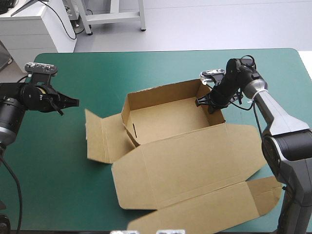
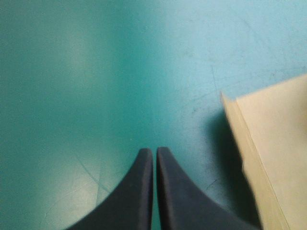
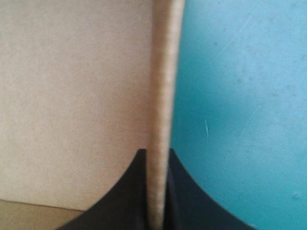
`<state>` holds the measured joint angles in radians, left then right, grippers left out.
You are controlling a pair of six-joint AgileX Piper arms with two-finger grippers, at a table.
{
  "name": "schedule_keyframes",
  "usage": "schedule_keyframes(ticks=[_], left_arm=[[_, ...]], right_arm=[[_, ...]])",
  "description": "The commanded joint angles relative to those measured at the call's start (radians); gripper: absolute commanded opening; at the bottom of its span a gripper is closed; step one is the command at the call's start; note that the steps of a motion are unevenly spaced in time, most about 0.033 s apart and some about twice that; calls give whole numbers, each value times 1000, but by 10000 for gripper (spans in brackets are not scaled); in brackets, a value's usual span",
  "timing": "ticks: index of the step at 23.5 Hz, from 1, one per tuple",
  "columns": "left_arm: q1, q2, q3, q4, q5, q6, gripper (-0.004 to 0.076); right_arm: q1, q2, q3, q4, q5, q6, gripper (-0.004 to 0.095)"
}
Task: Fold the box
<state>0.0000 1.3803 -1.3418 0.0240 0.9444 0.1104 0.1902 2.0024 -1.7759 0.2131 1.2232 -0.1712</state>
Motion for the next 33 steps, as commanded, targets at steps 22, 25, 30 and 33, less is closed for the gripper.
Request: schedule_keyframes(ticks=[22, 25, 30, 33], left_arm=[[330, 146, -30, -1396, 288, 520, 3], [328, 146, -30, -1456, 352, 536, -8], [332, 117, -30, -1464, 352, 553, -8], [332, 115, -30, -1482, 352, 558, -8]], right_arm=[[-229, -386, -27, 523, -119, -99, -15], [-216, -386, -27, 546, -145, -102, -15], [-194, -386, -27, 504, -150, -110, -15], [-196, -386, -27, 500, -150, -103, -15]])
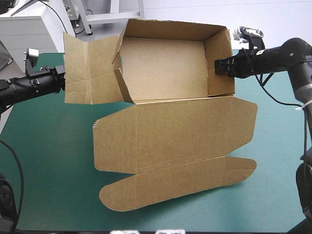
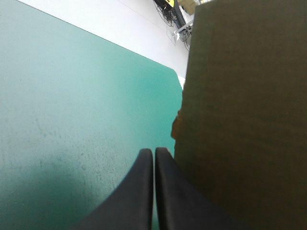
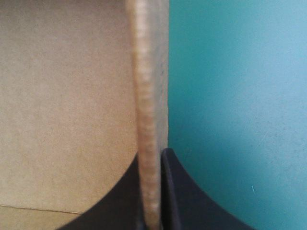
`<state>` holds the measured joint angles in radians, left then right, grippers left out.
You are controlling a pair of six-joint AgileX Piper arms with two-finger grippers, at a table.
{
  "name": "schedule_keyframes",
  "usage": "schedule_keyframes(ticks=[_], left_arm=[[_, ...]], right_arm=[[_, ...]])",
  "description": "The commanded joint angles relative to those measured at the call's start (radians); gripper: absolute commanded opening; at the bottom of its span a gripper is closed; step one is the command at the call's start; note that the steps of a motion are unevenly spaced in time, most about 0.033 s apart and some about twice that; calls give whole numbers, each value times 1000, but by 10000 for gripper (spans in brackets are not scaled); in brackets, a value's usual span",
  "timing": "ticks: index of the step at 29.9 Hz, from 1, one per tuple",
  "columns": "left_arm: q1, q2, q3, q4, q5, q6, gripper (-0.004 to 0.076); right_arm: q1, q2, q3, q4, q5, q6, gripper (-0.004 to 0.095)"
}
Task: Fold the box
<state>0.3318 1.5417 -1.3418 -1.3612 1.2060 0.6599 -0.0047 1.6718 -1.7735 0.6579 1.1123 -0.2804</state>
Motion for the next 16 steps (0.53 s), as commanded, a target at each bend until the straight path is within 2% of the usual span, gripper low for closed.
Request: schedule_keyframes(ticks=[1, 9, 16], left_arm=[[0, -49, -30, -97, 90, 10, -8], [0, -53, -30, -94, 90, 10, -8], [0, -53, -30, -90, 83, 19, -8]], right_arm=[[-6, -56, -30, 55, -34, 6, -15], [-106, -69, -30, 55, -11, 26, -15], [-172, -102, -30, 64, 61, 0, -16]])
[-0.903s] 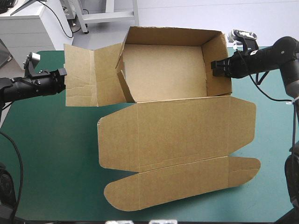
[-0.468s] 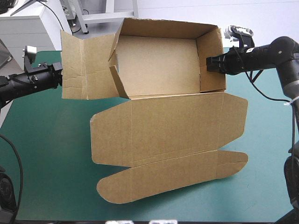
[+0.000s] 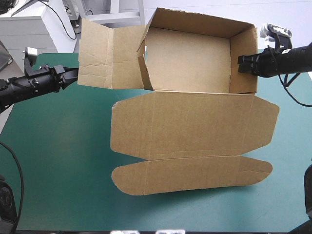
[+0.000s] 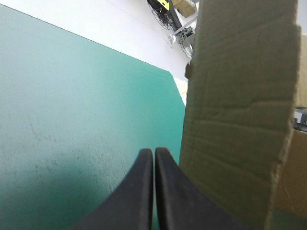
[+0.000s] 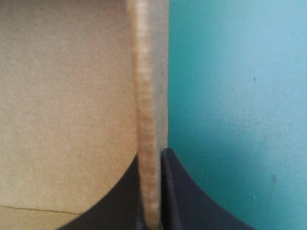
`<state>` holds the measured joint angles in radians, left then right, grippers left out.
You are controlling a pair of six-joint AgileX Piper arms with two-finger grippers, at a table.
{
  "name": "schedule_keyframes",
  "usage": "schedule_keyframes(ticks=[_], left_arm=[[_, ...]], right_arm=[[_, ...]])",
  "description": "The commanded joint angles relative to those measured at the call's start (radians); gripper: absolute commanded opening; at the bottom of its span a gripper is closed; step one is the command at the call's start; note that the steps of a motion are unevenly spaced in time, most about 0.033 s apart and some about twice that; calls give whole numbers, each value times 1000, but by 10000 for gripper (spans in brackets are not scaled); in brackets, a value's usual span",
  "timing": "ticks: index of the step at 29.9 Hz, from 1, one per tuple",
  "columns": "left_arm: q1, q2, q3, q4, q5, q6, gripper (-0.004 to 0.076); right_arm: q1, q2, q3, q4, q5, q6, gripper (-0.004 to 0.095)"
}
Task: Fold the box
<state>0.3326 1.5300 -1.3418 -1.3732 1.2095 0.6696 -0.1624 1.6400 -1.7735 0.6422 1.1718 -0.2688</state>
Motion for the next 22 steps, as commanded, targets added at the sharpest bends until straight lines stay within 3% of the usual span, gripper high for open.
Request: schedule_keyframes(ticks=[1, 9, 22], left_arm=[[0, -41, -30, -78, 78, 9, -8], [0, -29, -30, -80, 71, 9, -8], [-27, -56, -30, -110, 80, -12, -8]], right_arm=[[-14, -76, -30, 80, 15, -24, -16], [-22, -123, -30, 198, 72, -79, -16], [-20, -161, -30, 234, 58, -82, -15]])
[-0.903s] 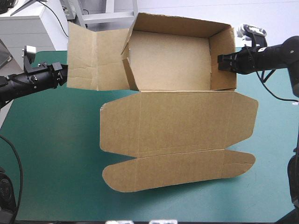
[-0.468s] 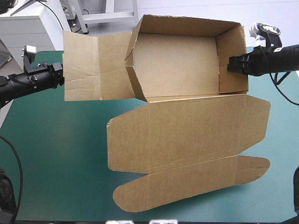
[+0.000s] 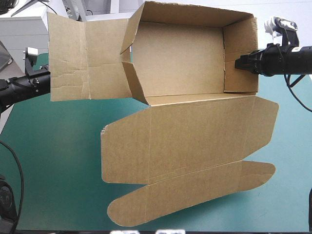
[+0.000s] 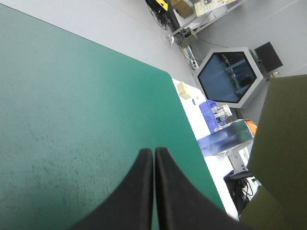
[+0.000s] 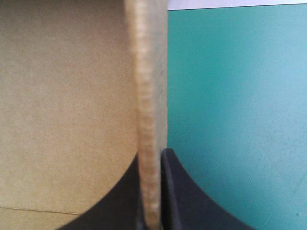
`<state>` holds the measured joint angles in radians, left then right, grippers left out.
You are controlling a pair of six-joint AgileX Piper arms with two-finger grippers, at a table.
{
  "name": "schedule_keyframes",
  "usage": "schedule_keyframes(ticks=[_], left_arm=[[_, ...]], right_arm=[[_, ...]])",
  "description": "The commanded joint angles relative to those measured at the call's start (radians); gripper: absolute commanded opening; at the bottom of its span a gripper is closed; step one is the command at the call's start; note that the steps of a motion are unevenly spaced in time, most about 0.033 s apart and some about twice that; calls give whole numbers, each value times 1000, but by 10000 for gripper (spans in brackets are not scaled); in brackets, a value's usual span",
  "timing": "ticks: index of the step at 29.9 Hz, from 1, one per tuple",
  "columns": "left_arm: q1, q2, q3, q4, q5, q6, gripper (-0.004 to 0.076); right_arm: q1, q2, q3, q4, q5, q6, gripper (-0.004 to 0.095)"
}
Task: Fold the box
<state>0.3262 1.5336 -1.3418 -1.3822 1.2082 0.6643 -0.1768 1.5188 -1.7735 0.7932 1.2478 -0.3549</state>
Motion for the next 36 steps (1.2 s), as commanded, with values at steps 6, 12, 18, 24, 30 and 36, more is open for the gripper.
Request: schedule_keyframes(ticks=[6, 12, 18, 24, 30, 36], left_arm=[[-64, -134, -30, -122, 83, 8, -8], [-80, -176, -30, -113, 83, -12, -8], [-96, -226, -30, -98, 83, -16, -8], [-122, -284, -30, -51, 83, -47, -8], [-137, -318, -30, 23, 83, -60, -8], [-137, -324, -30, 75, 83, -77, -8]], right_arm=[[-6, -23, -28, 78, -26, 4, -15], [58, -20, -28, 20, -75, 4, -15], [134, -11, -28, -40, -167, 24, -15], [201, -11, -28, -117, -265, 55, -15], [269, 6, -28, -188, -318, 88, -15], [338, 25, -26, -214, -372, 92, -15]])
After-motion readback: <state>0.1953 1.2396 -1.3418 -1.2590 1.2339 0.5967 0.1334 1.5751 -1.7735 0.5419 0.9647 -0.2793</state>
